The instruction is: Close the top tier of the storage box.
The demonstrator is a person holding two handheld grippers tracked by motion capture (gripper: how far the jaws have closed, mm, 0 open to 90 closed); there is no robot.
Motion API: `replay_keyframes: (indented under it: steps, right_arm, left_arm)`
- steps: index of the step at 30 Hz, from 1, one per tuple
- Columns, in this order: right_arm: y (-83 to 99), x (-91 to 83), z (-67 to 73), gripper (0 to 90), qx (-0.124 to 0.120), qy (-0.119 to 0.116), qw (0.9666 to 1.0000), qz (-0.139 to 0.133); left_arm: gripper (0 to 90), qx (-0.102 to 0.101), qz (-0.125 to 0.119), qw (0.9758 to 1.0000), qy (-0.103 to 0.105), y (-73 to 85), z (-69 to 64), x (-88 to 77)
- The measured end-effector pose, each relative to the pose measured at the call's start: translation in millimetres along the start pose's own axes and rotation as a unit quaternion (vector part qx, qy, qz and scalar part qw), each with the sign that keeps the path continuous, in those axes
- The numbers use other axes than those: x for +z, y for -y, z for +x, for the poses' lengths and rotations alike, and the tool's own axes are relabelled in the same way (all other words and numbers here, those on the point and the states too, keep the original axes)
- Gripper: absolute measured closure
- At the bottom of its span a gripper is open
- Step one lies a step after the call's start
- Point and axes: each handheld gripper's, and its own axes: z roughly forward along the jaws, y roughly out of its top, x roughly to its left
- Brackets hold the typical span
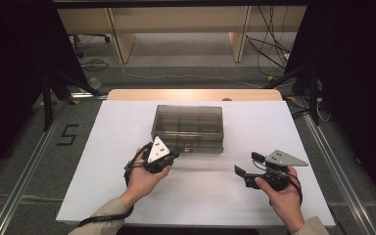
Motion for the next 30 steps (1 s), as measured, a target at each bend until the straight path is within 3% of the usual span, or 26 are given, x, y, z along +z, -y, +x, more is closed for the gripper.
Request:
replay_keyframes:
  steps: [30]
  right_arm:
    - [0.4,0.4,-0.4,16.2,0.0,0.001,1.0,0.001]
  left_arm:
    - [89.8,0.002,-0.019,0.9996,-0.021,-7.0,10.6,14.4]
